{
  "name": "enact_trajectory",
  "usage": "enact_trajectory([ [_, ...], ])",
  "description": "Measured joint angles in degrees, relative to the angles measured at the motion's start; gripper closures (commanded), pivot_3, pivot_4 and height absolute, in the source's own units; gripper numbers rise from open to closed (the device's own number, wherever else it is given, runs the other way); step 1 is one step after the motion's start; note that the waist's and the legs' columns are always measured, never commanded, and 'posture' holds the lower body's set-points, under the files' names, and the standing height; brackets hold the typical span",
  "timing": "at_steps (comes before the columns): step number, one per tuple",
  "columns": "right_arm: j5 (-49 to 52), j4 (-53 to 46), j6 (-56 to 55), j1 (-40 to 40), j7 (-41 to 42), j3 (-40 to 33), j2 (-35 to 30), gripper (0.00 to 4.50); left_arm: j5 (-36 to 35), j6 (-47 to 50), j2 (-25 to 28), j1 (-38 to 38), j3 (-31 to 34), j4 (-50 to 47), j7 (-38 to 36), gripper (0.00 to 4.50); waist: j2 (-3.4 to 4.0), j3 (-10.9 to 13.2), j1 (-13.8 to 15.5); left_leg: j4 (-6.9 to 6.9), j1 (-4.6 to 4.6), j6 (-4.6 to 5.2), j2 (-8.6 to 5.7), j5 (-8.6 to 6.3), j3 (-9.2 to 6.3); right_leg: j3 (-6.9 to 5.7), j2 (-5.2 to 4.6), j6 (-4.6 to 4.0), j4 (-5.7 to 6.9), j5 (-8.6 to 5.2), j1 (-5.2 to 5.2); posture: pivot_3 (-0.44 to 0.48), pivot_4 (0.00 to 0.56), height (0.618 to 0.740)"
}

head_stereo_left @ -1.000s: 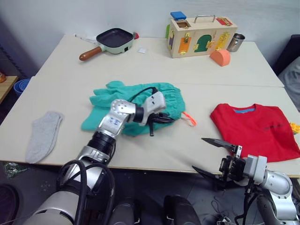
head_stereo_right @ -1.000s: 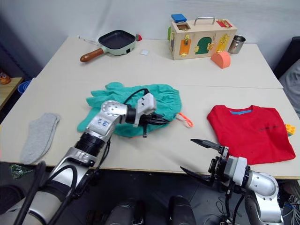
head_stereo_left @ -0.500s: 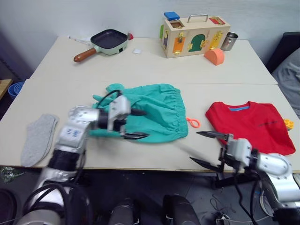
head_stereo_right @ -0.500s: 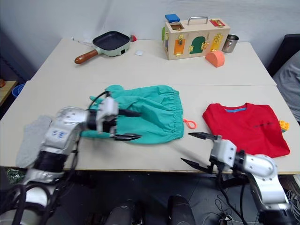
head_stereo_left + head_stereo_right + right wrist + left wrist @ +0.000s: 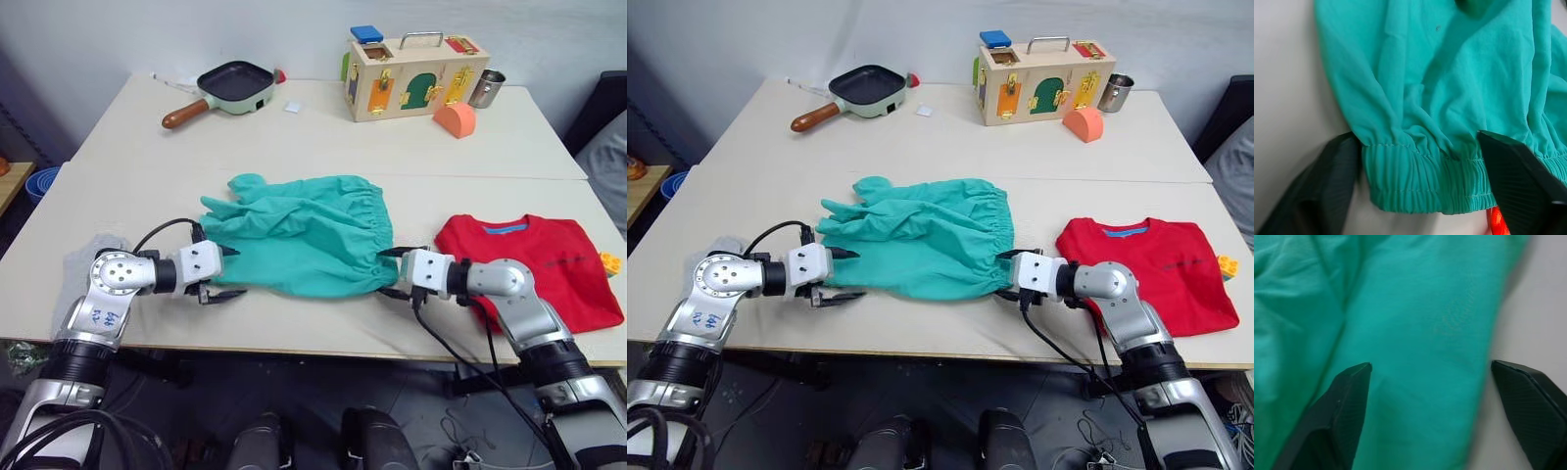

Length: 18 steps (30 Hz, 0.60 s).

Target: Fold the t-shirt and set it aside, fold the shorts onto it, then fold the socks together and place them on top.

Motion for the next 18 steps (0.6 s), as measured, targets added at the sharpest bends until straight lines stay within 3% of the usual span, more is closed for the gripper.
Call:
enact_trajectory([
  [3,-0.15,0.64,0.17,-1.08,0.31,0.2,0.25,3.1,1.41,0.17,-0.27,-1.01,-0.61,1.72,2.32,2.16,0.0,0.0,-0.19,-0.01,0.04,-0.04,0.01,0.03,0.0,0.0,0.01,0.0,0.08,0.0,-0.01,0.0,0.15,0.74],
  [7,1.67,-0.93,2.73,-1.71,2.78,0.51,0.77,4.5,0.07,5.13,3.13,-0.92,-0.53,2.07,-0.83,3.39,0.1,-0.06,-0.9,-0.12,0.17,-0.13,0.07,0.07,0.1,0.07,0.08,-0.01,0.09,-0.01,-0.01,0.0,0.15,0.74],
  [11,4.53,-2.68,5.8,-1.56,3.62,-0.24,0.76,4.5,-7.62,15.51,3.78,2.08,3.07,-0.75,-5.98,4.48,0.12,-0.07,-1.75,-0.19,0.11,-0.19,0.13,0.1,0.11,0.07,0.13,-0.05,0.12,-0.03,-0.09,0.0,0.15,0.74],
  [15,9.35,-4.11,7.73,-0.38,6.5,-3.0,-0.81,4.5,-18.82,28.51,6.41,7.43,5.49,-10.0,-14.79,4.48,0.07,0.0,-1.6,-0.2,-0.08,-0.2,0.12,0.09,0.06,0.04,0.15,-0.05,0.13,-0.03,-0.17,0.0,0.15,0.74],
  [18,12.49,-5.05,7.58,0.58,10.41,-4.4,-2.94,4.5,-25.96,36.51,9.32,8.1,8.62,-17.56,-17.51,4.48,0.01,0.04,-0.66,-0.15,-0.12,-0.16,0.07,0.07,-0.01,0.02,0.09,-0.04,-0.09,-0.03,-0.14,0.0,0.15,0.74],
])
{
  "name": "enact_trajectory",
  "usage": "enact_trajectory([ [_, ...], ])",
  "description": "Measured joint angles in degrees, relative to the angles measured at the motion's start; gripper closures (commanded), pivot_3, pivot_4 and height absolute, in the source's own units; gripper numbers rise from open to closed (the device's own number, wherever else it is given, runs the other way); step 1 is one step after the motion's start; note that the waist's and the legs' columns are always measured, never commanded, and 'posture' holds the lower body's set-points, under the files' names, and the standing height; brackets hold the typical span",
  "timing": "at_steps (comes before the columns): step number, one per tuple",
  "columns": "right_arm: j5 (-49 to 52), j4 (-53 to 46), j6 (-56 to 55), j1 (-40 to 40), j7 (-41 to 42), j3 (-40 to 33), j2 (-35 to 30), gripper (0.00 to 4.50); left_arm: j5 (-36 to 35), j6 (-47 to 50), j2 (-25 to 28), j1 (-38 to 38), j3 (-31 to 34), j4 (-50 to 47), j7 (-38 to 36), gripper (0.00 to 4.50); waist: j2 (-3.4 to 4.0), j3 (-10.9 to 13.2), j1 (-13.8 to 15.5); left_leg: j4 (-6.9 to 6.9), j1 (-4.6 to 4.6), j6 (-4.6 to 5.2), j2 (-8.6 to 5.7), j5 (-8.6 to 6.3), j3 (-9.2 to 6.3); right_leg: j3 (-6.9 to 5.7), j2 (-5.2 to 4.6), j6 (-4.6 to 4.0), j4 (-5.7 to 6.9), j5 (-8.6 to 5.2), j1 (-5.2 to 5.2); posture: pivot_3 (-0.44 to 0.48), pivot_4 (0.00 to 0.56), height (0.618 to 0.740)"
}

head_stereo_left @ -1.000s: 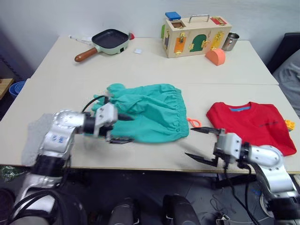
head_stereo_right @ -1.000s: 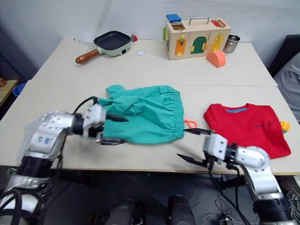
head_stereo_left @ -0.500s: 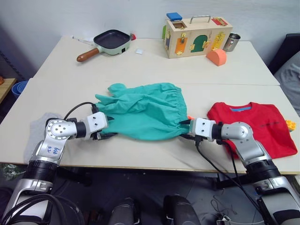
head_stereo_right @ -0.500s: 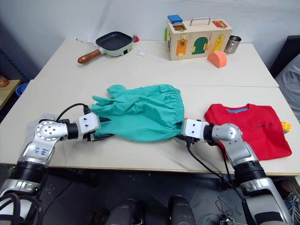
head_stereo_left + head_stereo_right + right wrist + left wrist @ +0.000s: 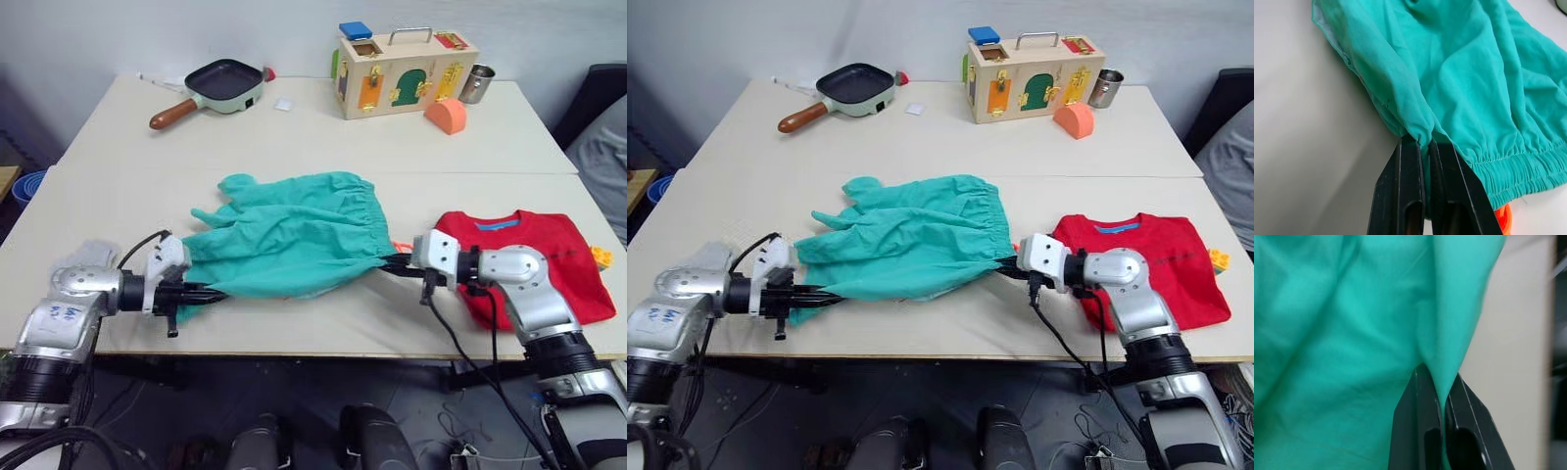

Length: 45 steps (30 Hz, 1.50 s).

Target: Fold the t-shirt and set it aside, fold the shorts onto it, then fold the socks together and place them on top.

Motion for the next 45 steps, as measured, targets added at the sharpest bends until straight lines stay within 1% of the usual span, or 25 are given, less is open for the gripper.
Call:
enact_trajectory([
  [2,2.01,-0.42,-0.55,1.67,3.18,-0.68,-1.89,4.5,-4.77,4.95,3.28,1.97,2.29,-6.33,-2.09,4.48,0.0,0.0,0.32,-0.02,0.03,-0.01,-0.01,-0.05,-0.01,0.02,-0.01,0.0,-0.11,0.0,0.04,0.0,0.15,0.74],
  [4,3.42,-0.46,-1.21,3.46,5.57,-1.13,-3.32,4.5,-8.38,8.04,4.61,3.97,3.42,-12.14,-3.15,4.48,0.04,0.02,0.47,-0.03,0.04,-0.02,-0.01,-0.05,-0.03,0.01,-0.01,0.0,-0.2,0.0,0.08,0.0,0.15,0.74],
  [7,4.4,-0.25,-1.79,5.39,7.94,-1.89,-4.31,4.5,-11.17,10.0,4.62,6.02,3.41,-18.04,-3.04,4.48,0.04,0.02,0.44,-0.02,0.04,-0.02,0.0,-0.05,-0.03,0.02,0.01,0.0,-0.18,0.0,0.08,0.0,0.15,0.74],
  [8,4.49,0.02,-2.59,5.98,8.5,-2.12,-4.61,4.5,-11.49,9.92,4.17,7.16,3.54,-19.33,-2.47,4.48,0.06,0.02,0.45,-0.04,0.05,-0.03,0.0,-0.05,-0.03,0.02,0.0,0.0,-0.2,0.0,0.08,0.0,0.15,0.74],
  [9,4.53,0.62,-3.93,6.92,9.11,-2.48,-4.91,4.5,-11.59,9.63,2.61,9.24,3.54,-20.95,-1.37,4.48,0.12,0.0,0.46,-0.07,0.12,-0.04,-0.02,-0.06,-0.02,0.03,0.0,0.0,-0.21,0.0,0.13,0.0,0.15,0.74],
  [10,4.52,1.33,-5.04,7.69,9.63,-2.58,-4.94,4.5,-11.35,8.6,1.28,11.45,3.01,-21.73,-0.83,4.48,0.12,0.0,0.43,-0.08,0.12,-0.04,-0.01,-0.06,-0.01,0.04,0.02,0.0,-0.22,0.0,0.13,0.0,0.15,0.74],
  [12,4.38,3.06,-7.18,9.18,10.53,-2.59,-4.96,4.5,-8.63,3.94,-1.05,16.44,0.47,-22.08,-0.16,4.48,0.11,0.01,0.25,-0.08,0.12,-0.06,0.02,-0.07,0.03,0.05,0.06,0.0,-0.23,-0.01,0.11,0.0,0.15,0.74],
  [13,4.15,3.94,-8.2,9.74,10.58,-2.58,-4.96,4.5,-6.79,0.77,-3.09,17.85,-0.07,-21.19,0.92,4.48,0.12,0.02,0.36,-0.07,0.11,-0.06,0.03,-0.06,0.02,0.04,0.07,-0.01,-0.24,-0.01,0.1,0.0,0.15,0.74],
  [15,3.22,4.81,-9.55,9.73,10.18,-2.58,-4.96,4.5,-4.56,-3.84,-5.42,17.89,0.38,-19.02,3.26,4.48,0.12,0.02,0.42,-0.05,0.13,-0.06,0.03,-0.06,0.0,0.04,0.03,-0.01,-0.23,-0.01,0.11,0.0,0.15,0.74],
  [16,2.75,5.1,-10.17,9.73,9.61,-2.58,-4.96,4.5,-3.51,-6.59,-6.61,17.8,1.57,-17.03,4.58,4.48,0.12,0.02,0.47,-0.04,0.15,-0.06,0.03,-0.06,-0.01,0.03,0.0,-0.02,-0.21,-0.01,0.12,0.0,0.15,0.74],
  [17,2.45,5.14,-10.49,9.73,9.16,-2.58,-4.96,4.5,-2.93,-8.1,-6.68,17.77,2.26,-15.47,5.27,4.48,0.12,0.02,0.48,-0.05,0.14,-0.06,0.03,-0.06,-0.04,0.02,-0.02,-0.02,-0.22,-0.01,0.12,0.0,0.15,0.74],
  [18,2.29,5.14,-10.67,9.72,8.32,-2.58,-4.82,4.5,-1.76,-10.38,-6.6,17.74,3.37,-13.03,5.73,4.06,0.13,0.02,0.45,-0.06,0.15,-0.07,0.02,-0.07,-0.04,0.03,-0.04,-0.02,-0.21,0.0,0.12,0.0,0.15,0.74],
  [20,2.36,5.15,-9.63,9.75,7.44,-2.58,-4.64,4.5,0.06,-14.34,-5.33,17.7,4.56,-9.14,5.45,3.56,0.13,0.02,0.43,-0.08,0.14,-0.1,0.03,-0.1,-0.05,0.02,-0.05,-0.02,-0.21,0.0,0.08,0.0,0.15,0.74],
  [22,3.37,4.96,-6.82,9.75,7.22,-2.58,-4.52,4.5,0.99,-18.23,-4.0,17.68,5.83,-6.34,4.18,2.94,0.13,0.02,0.41,-0.1,0.14,-0.1,0.04,-0.17,-0.05,0.02,-0.06,-0.02,-0.22,0.0,0.08,0.0,0.15,0.74],
  [25,3.74,4.82,-5.6,9.73,6.5,-2.59,-4.4,4.5,1.09,-22.31,-3.35,17.08,6.64,-4.27,2.54,1.97,0.13,0.02,0.43,-0.1,0.14,-0.07,0.03,-0.21,-0.05,0.02,-0.08,-0.02,-0.24,0.0,0.08,0.0,0.15,0.74],
  [29,3.58,4.75,-6.15,9.77,5.83,-2.59,-4.31,4.5,0.98,-26.27,-2.06,17.47,6.67,-4.59,-0.85,0.73,0.14,0.02,0.39,-0.11,0.13,-0.07,0.02,-0.23,-0.04,0.01,-0.08,-0.02,-0.24,0.0,0.07,0.0,0.15,0.74],
  [33,4.12,4.0,-5.54,10.4,6.08,-2.59,-4.28,4.5,-1.08,-22.84,0.26,22.23,6.49,-11.48,-2.88,0.73,0.15,0.03,0.35,-0.16,0.13,-0.07,0.02,-0.26,-0.04,0.02,-0.08,-0.02,-0.28,-0.01,0.08,0.0,0.15,0.74],
  [36,4.49,3.23,-4.7,10.84,6.06,-2.59,-4.28,4.5,-1.99,-19.98,0.34,22.81,5.98,-15.02,-2.13,0.73,0.15,0.03,0.41,-0.16,0.14,-0.06,0.02,-0.25,-0.04,0.02,-0.08,-0.02,-0.27,-0.01,0.09,0.0,0.15,0.74],
  [39,4.73,2.61,-4.17,11.33,5.96,-2.59,-4.27,4.5,-0.66,-19.4,-0.38,22.97,3.77,-16.06,-0.42,0.73,0.15,0.03,0.48,-0.15,0.14,-0.05,0.0,-0.25,-0.04,0.01,-0.08,-0.02,-0.28,-0.01,0.11,0.0,0.15,0.74],
  [42,5.14,2.53,-3.61,11.41,5.88,-2.59,-4.02,4.5,2.07,-20.36,-0.93,23.05,1.7,-15.67,0.81,1.34,0.15,0.03,0.45,-0.15,0.13,-0.05,0.01,-0.25,-0.04,0.0,-0.07,-0.02,-0.27,0.0,0.09,0.0,0.15,0.74],
  [45,5.17,2.34,-3.58,11.42,5.87,-2.59,-3.97,4.5,3.91,-23.06,-0.98,24.45,0.8,-15.63,0.7,2.19,0.16,0.03,0.43,-0.16,0.13,-0.05,0.01,-0.25,-0.04,0.0,-0.07,-0.02,-0.28,-0.01,0.08,0.0,0.15,0.74],
])
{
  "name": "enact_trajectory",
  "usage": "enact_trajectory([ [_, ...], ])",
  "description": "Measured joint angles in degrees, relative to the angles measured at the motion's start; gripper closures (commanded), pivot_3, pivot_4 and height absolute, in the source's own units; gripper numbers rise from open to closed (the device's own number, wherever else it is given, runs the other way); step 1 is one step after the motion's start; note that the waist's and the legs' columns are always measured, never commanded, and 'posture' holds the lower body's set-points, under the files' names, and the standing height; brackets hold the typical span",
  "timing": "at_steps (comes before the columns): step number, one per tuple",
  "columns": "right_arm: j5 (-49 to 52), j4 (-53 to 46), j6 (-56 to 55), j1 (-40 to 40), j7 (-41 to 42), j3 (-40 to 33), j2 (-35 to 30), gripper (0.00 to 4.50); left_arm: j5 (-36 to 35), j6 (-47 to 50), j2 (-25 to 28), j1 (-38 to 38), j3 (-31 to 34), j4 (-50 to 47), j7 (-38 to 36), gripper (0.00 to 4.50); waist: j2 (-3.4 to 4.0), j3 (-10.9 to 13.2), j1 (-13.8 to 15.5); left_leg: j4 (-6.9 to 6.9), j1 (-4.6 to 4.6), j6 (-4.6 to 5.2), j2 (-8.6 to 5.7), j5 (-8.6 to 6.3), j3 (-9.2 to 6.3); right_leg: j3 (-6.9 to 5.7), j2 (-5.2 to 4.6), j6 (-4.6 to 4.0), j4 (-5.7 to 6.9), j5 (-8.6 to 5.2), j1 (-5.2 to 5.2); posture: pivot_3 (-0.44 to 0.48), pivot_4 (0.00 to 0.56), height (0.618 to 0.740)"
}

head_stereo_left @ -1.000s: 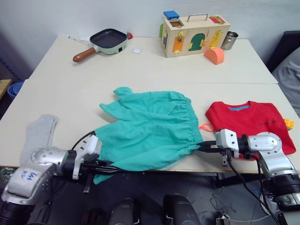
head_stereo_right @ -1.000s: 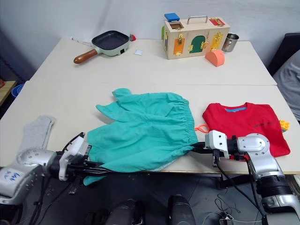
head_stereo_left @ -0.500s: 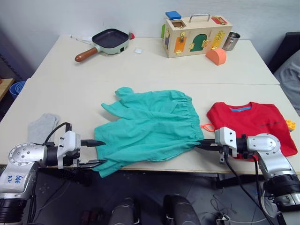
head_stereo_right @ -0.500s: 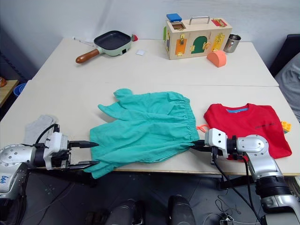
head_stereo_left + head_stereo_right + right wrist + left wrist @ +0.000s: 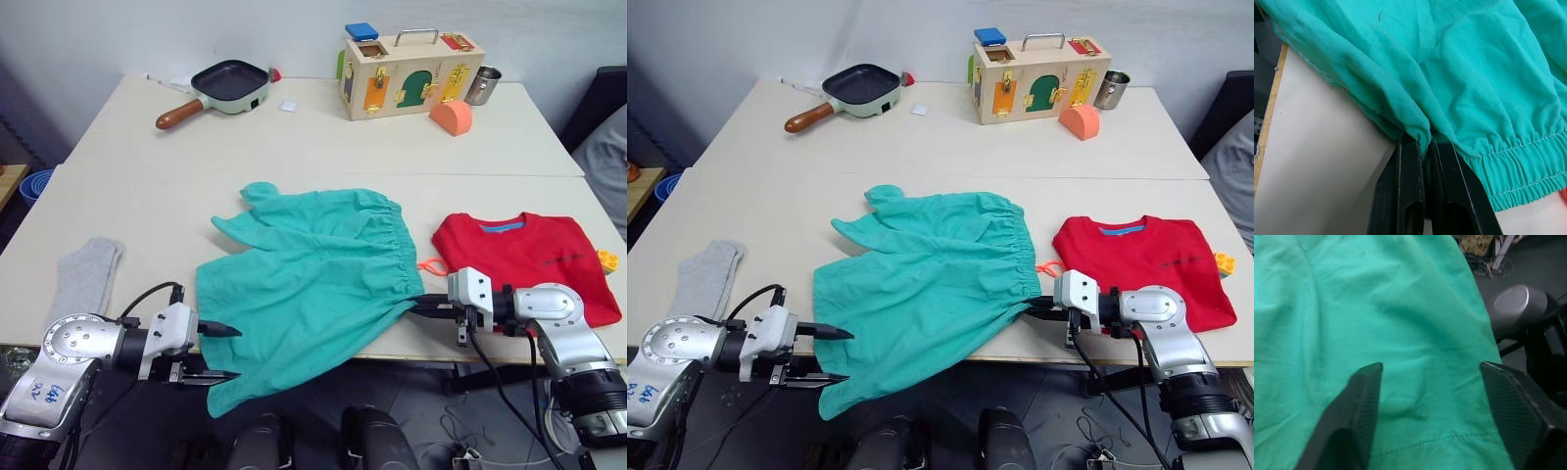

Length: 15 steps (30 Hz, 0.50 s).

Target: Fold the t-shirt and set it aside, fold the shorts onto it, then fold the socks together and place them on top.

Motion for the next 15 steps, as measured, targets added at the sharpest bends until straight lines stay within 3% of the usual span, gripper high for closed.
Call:
enact_trajectory([
  [4,0.02,-0.05,0.0,0.09,0.0,-0.02,0.03,4.5,0.68,-3.99,-1.65,2.64,0.59,-0.07,0.85,2.03,0.0,0.0,-0.02,-0.01,0.0,0.0,0.02,-0.01,-0.01,0.0,0.0,0.0,-0.02,0.0,0.0,0.0,0.15,0.74],
  [11,0.04,-0.02,0.0,0.14,0.06,-0.02,0.11,4.5,-0.54,-9.75,-2.81,9.18,5.54,-1.4,1.22,0.06,0.0,0.0,-0.03,-0.01,0.0,-0.01,0.02,-0.06,-0.01,0.0,-0.02,-0.01,-0.06,-0.01,0.0,0.0,0.15,0.74],
  [15,0.05,0.21,0.0,0.06,0.14,-0.03,0.17,4.5,0.04,-11.77,-2.56,12.49,5.16,-4.2,0.45,0.03,0.02,0.01,-0.01,-0.01,0.0,-0.28,0.02,-0.24,-0.01,0.01,-0.02,-0.02,-0.09,-0.01,0.0,0.0,0.15,0.74],
])
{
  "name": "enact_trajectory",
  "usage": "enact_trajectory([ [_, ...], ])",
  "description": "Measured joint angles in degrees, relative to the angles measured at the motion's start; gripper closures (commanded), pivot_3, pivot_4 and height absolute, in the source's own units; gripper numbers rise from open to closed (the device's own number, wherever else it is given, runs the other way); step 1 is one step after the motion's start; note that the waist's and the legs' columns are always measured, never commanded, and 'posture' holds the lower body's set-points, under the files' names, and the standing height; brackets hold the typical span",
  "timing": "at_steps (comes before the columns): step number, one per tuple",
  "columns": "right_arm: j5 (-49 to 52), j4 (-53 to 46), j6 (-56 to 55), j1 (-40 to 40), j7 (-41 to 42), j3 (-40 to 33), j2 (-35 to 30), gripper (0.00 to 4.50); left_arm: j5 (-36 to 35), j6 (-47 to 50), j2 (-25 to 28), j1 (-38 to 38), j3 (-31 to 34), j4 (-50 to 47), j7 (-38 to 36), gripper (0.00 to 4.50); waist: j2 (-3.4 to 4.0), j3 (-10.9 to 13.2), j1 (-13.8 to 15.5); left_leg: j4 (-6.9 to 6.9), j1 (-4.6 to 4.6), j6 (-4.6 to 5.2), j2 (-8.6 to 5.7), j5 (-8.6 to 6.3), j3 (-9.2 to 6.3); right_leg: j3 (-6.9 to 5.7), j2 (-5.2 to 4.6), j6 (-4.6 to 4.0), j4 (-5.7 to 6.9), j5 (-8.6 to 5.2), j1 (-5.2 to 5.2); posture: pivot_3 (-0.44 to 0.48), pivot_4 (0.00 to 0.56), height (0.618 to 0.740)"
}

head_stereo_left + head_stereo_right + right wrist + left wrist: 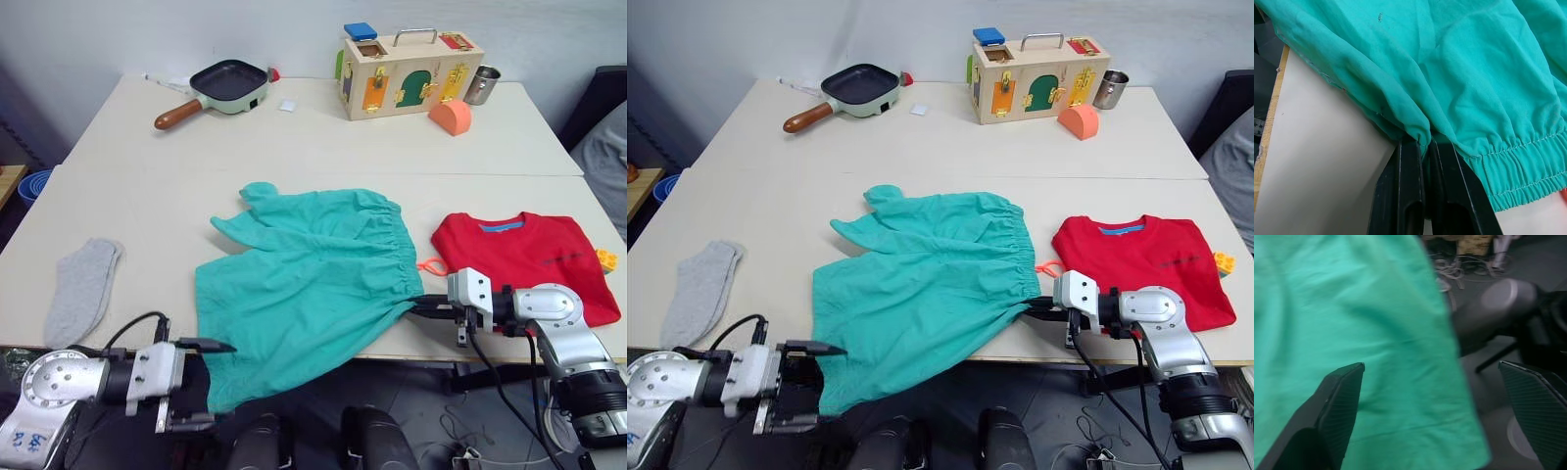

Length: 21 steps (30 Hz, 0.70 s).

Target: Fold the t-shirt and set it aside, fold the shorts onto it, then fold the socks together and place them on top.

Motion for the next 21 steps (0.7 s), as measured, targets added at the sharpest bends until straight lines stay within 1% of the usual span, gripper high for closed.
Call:
enact_trajectory([
  [3,-0.01,0.16,-0.01,-0.16,0.0,0.0,0.21,4.5,3.71,-3.23,-0.8,1.41,-1.24,-0.82,1.82,0.03,0.01,-0.01,0.0,0.0,0.0,0.01,-0.01,-0.01,0.01,0.0,0.0,0.0,-0.01,0.0,0.01,0.0,0.15,0.74],
  [5,0.0,0.23,-0.01,-0.23,0.01,0.0,0.22,4.5,8.31,-6.82,-2.16,1.62,-3.11,-0.23,4.03,0.03,0.02,-0.01,0.0,0.0,0.0,0.02,-0.01,-0.02,0.01,0.0,0.0,0.0,-0.01,0.0,0.0,0.0,0.15,0.74],
  [9,-0.03,0.34,0.04,-0.71,0.0,0.0,0.27,4.5,16.23,-12.48,-4.62,-0.94,-5.02,3.35,10.31,0.03,0.02,-0.01,0.05,0.0,0.0,0.04,0.0,-0.01,0.0,-0.03,0.0,0.0,-0.02,0.0,0.01,0.0,0.15,0.74],
  [11,-0.03,0.35,0.13,-0.8,0.0,0.0,0.29,4.5,18.92,-13.7,-5.76,-2.07,-5.3,4.55,13.38,0.03,0.02,-0.01,0.04,0.0,-0.01,0.13,0.0,0.01,0.01,-0.02,0.0,0.0,-0.02,0.0,0.0,0.0,0.15,0.74],
  [14,-0.03,0.35,0.43,-0.94,-0.01,0.0,0.29,4.5,21.18,-14.71,-7.03,-3.77,-6.95,5.41,16.63,0.61,0.02,-0.01,0.04,0.0,-0.01,0.36,0.0,0.11,0.01,-0.03,0.0,0.0,-0.01,0.0,0.01,0.0,0.15,0.74],
  [15,-0.03,0.35,0.5,-1.07,-0.01,0.0,0.29,4.5,21.68,-14.87,-7.05,-4.03,-7.22,5.79,17.36,0.87,0.02,-0.01,0.04,0.0,-0.01,0.36,0.0,0.11,0.01,-0.03,0.0,0.0,-0.01,0.0,0.01,0.0,0.15,0.74],
  [19,-0.03,0.35,0.71,-1.09,-0.01,0.0,0.29,4.5,21.36,-15.24,-6.85,-4.41,-7.25,6.05,18.65,2.14,0.02,-0.01,0.03,0.0,0.0,0.36,0.01,0.11,0.01,-0.04,0.0,0.0,-0.01,0.0,0.01,0.0,0.15,0.74],
  [20,-0.03,0.35,0.81,-1.09,-0.01,0.0,0.29,4.5,20.93,-15.14,-6.69,-4.48,-7.25,6.05,18.64,2.41,0.02,-0.01,0.03,0.0,0.0,0.36,0.01,0.11,0.01,-0.04,0.0,0.0,-0.01,0.0,0.01,0.0,0.15,0.74],
  [21,-0.03,0.39,0.84,-1.09,0.0,0.0,0.29,4.5,19.42,-14.22,-6.6,-4.52,-7.22,5.99,18.52,2.77,0.02,-0.01,0.03,0.0,0.0,0.36,0.01,0.11,0.01,-0.04,0.0,0.0,-0.01,0.0,0.01,0.0,0.15,0.74],
])
